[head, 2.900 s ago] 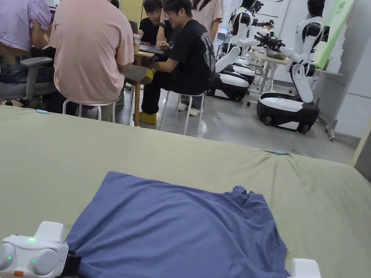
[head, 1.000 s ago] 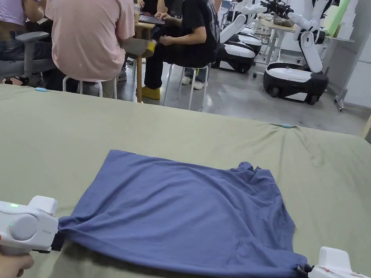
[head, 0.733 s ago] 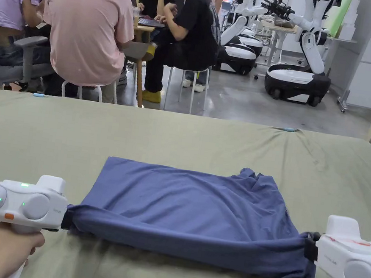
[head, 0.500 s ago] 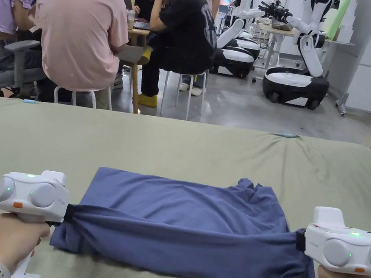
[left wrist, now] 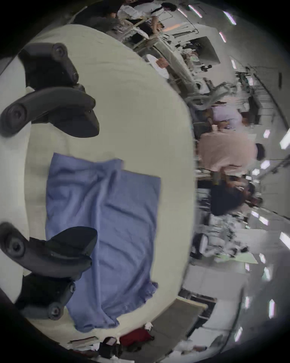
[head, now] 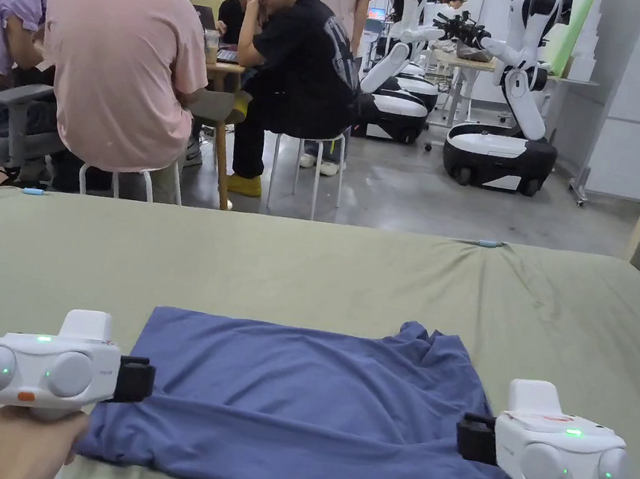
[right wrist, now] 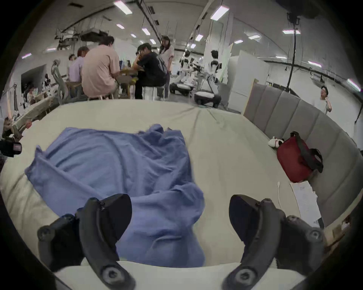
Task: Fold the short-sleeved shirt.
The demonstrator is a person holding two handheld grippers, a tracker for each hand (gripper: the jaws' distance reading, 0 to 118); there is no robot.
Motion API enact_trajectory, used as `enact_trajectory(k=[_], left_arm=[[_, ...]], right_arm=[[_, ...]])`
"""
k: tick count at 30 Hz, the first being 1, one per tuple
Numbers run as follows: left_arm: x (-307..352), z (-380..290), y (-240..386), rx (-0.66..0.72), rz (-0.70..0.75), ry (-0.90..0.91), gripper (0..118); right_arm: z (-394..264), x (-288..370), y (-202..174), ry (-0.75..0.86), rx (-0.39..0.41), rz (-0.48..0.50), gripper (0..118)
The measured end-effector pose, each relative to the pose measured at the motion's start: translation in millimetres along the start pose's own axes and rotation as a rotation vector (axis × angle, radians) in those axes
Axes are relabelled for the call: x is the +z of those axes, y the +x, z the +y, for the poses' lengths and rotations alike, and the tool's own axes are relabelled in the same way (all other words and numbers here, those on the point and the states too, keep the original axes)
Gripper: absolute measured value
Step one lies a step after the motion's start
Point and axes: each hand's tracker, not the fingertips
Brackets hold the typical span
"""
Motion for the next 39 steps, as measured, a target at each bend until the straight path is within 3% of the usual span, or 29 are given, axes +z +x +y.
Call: enact_trajectory(k=[2, 4, 6, 7, 8, 14, 17, 21, 25, 28, 30, 31, 33, 34, 35, 38, 39], left_arm=[[28, -10, 16, -0.009, -0.014, 0.124, 85], [49, -20, 31, -0.008, -0.025, 0.193, 75], [63, -35, 42, -0.033, -0.035, 0.261, 40], [71, -42, 48, -0.061, -0.04, 0.286, 19], [78, -50, 55, -0.104, -0.032, 0.306, 0], [104, -72, 42, -0.125, -0.03, 0.265, 0], [124, -84, 13, 0.034, -0.061, 0.216, 0], [139, -109, -2, 0.146, -0.034, 0.207, 0], [122, -111, -4, 0.051, -0.016, 0.157, 0], [98, -99, -14, 0.103, -0.033, 0.127, 0], [72, -90, -17, 0.064, -0.037, 0.044, 0], [56, -85, -20, 0.046, -0.028, 0.02, 9], [24, -75, -23, 0.038, -0.031, 0.008, 78], [11, -71, -25, 0.036, -0.032, -0.003, 104], [-6, -67, -27, 0.027, -0.018, -0.037, 115], [-44, -57, -29, -0.005, 0.021, -0.099, 97], [-58, -56, -31, 0.005, 0.045, -0.134, 96]], right_arm=[[-3, 26, -18, 0.066, -0.004, 0.025, 102], [-7, 49, -50, 0.121, 0.007, 0.026, 83], [-16, 68, -70, 0.145, 0.002, 0.037, 24], [-16, 71, -87, 0.149, 0.001, 0.043, 7], [-19, 76, -94, 0.149, -0.002, 0.052, 4], [-33, 105, -114, 0.181, -0.034, 0.094, 0], [-43, 117, -122, 0.202, -0.062, 0.101, 0], [-58, 120, -136, 0.208, -0.058, 0.11, 0], [-61, 109, -150, 0.199, 0.034, 0.092, 0], [-56, 100, -146, 0.19, 0.031, 0.107, 0], [-51, 91, -145, 0.178, 0.023, 0.112, 0], [-51, 86, -136, 0.173, 0.02, 0.109, 0], [-47, 74, -131, 0.158, 0.008, 0.104, 0], [-45, 68, -129, 0.15, 0.004, 0.105, 0], [-46, 65, -120, 0.144, -0.001, 0.102, 0], [-46, 52, -112, 0.125, 0.012, 0.081, 0], [-48, 50, -101, 0.118, 0.01, 0.078, 0]])
